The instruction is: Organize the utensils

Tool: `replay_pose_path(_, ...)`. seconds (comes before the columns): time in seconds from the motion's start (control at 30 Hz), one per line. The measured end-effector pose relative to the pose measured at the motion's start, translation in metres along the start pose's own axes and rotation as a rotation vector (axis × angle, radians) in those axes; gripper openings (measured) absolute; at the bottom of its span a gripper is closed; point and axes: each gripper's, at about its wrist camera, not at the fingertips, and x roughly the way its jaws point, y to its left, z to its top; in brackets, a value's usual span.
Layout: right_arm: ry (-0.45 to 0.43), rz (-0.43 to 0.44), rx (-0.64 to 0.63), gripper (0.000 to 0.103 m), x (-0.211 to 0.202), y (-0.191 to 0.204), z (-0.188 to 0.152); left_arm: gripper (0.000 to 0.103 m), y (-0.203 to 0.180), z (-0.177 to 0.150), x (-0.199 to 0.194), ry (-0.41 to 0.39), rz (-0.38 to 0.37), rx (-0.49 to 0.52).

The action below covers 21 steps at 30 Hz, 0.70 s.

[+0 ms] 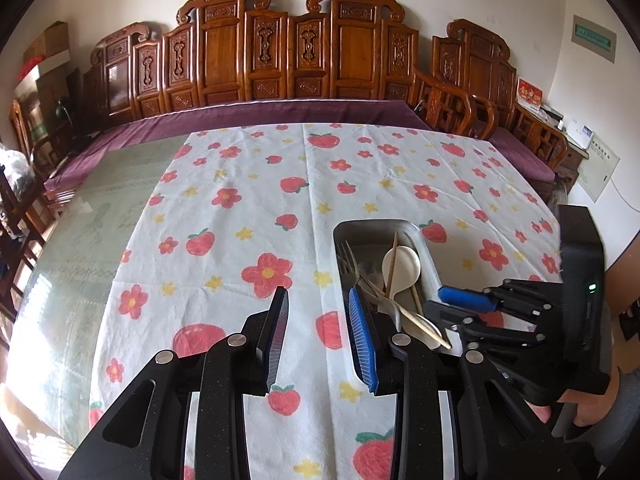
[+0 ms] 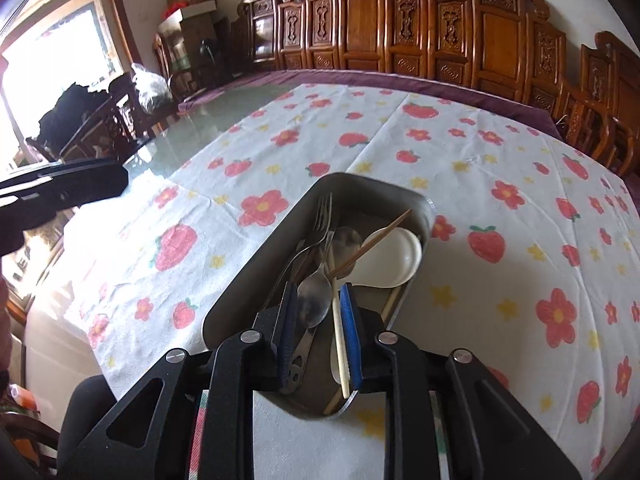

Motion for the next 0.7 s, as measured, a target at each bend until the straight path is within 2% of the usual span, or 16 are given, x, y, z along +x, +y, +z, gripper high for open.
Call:
replay_pose_path(0.07, -0.024, -0.012, 0.017, 0.024, -0.018, -0.003, -0.003, 0.033, -0.004, -0.002, -0.007, -0.007, -0.005, -0.008)
replay_pose_path(0.1, -0.041, -0.021, 0.024, 0.024, -0.029, -0.004, -0.005, 0.043, -0.007, -0.004, -0.012, -0.014, -0.008, -0.011)
replay_pose_path(0.2, -0.092, -0.043, 0.040, 0.025, -0.064, -0.007, -0.012, 0.058, -0.016, -0.008, -0.027, -0.036, -0.011, -0.011)
replay_pose_path(0.23, -0.107, -0.054, 0.045, 0.030, -0.074, -0.008, -0.015, 0.058, -0.020, -0.009, -0.032, -0.041, -0.010, -0.011)
replay_pose_path(0.27, -0.125, -0.065, 0.051, 0.034, -0.086, -0.009, -0.018, 0.065, -0.022, -0.010, -0.036, -0.044, -0.008, -0.013)
replay_pose_path(0.3, -0.142, -0.072, 0.057, 0.041, -0.097, -0.010, -0.021, 0.080, -0.026, -0.012, -0.043, -0.060, 0.005, -0.016)
replay_pose_path(0.37, -0.176, -0.089, 0.076, 0.050, -0.122, -0.013, -0.029, 0.089, -0.031, -0.015, -0.052, -0.097, 0.026, -0.016)
replay_pose_path(0.43, -0.204, -0.117, 0.089, 0.066, -0.144, -0.014, -0.035, 0.093, -0.039, -0.020, -0.061, -0.109, 0.035, -0.016)
replay_pose_path(0.5, -0.229, -0.135, 0.090, 0.075, -0.162, -0.014, -0.042, 0.095, -0.046, -0.023, -0.069, -0.113, 0.036, -0.015)
replay_pose_path(0.63, -0.281, -0.181, 0.101, 0.090, -0.203, -0.014, -0.056, 0.095, -0.062, -0.028, -0.084, -0.133, 0.038, 0.000)
replay_pose_path(0.7, -0.299, -0.194, 0.110, 0.093, -0.217, -0.016, -0.063, 0.095, -0.069, -0.032, -0.091, -0.136, 0.041, 0.004)
